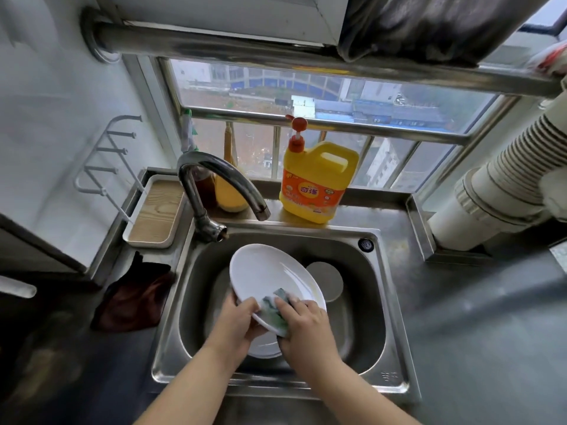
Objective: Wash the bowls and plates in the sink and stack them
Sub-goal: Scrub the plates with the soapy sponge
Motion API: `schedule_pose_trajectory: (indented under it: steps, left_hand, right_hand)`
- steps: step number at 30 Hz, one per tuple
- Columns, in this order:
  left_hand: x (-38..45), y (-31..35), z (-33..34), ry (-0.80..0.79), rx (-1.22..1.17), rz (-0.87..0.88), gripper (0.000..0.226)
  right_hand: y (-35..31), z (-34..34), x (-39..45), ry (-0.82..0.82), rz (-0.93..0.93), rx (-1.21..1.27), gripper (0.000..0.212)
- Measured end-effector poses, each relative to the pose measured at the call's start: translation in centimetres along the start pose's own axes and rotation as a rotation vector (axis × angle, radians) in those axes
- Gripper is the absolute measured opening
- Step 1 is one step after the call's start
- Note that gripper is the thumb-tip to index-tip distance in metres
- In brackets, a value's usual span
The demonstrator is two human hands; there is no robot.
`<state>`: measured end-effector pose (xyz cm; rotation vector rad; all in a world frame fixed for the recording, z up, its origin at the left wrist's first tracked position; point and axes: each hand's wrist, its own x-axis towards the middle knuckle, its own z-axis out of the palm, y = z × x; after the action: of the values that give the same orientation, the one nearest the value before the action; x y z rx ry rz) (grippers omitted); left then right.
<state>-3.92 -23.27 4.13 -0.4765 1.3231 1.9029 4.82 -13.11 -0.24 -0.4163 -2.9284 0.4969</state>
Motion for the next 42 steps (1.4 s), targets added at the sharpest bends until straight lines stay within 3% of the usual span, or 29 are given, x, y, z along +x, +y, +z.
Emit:
schedule_pose_trajectory:
  steps: [2, 5, 8, 12, 16, 20, 24, 28, 33, 36, 39, 42]
  left_hand:
    - [0.5, 0.4, -0.7, 0.018, 0.007, 0.001, 0.051]
    - [0.8, 1.1, -1.5, 0.032, 0.067, -0.035, 0.049]
    - [1.2, 2.1, -2.0, 0.026, 0.105, -0.078, 0.047]
    - [1.7, 2.0, -1.4, 0.040, 0.096, -0.015, 0.048]
    - [1.3, 0.8, -0.9, -0.005, 0.137, -0.028, 0.059]
    - [1.6, 1.7, -2.0, 0.010, 0.165, -0.047, 0.053]
    - [1.5, 3.3, -2.6, -0.004, 0.192, -0.088, 0.042]
    - [1.5, 3.3, -2.0, -0.010, 0.166, -0.074, 0.039]
    - [1.9, 2.8, -2.1, -0.015, 0.129, -0.075, 0.045]
    - [2.5, 3.5, -3.0, -0.017, 0.166, -0.116, 0.048]
    - [3.0, 4.6, -3.9, -0.048, 0.216, -0.159, 0.052]
    - [2.7, 5.1, -3.8, -0.081, 0.192, -0.175, 0.042]
  right_hand:
    - [1.8, -0.2, -0.2, -0.036, -0.035, -0.042, 0.080]
    - [4.5, -1.2, 0.1, -0.104, 0.065, -0.142, 0.079]
    - [5.1, -1.6, -0.1, -0.080, 0.051, -0.193, 0.072]
    - [2.7, -1.1, -0.2, 0.041, 0.009, -0.121, 0.066]
    - [0.0, 0.1, -0.3, 0.023, 0.037, -0.011, 0.064]
    - [2.1, 0.1, -0.5, -0.023, -0.080, -0.001, 0.078]
    - [5.4, -1.5, 0.1, -0.046, -0.005, -0.108, 0.077]
    - [4.8, -2.0, 0.5, -0.081, 0.065, -0.166, 0.079]
    - [1.7, -0.9, 0.2, -0.100, -0.105, 0.009, 0.080]
    - [2.8, -1.6, 0.3, -0.110, -0.151, -0.034, 0.090]
    - [5.3, -2.4, 0.7, -0.121, -0.085, -0.131, 0.078]
    - [6.5, -3.2, 0.8, -0.099, -0.047, -0.197, 0.069]
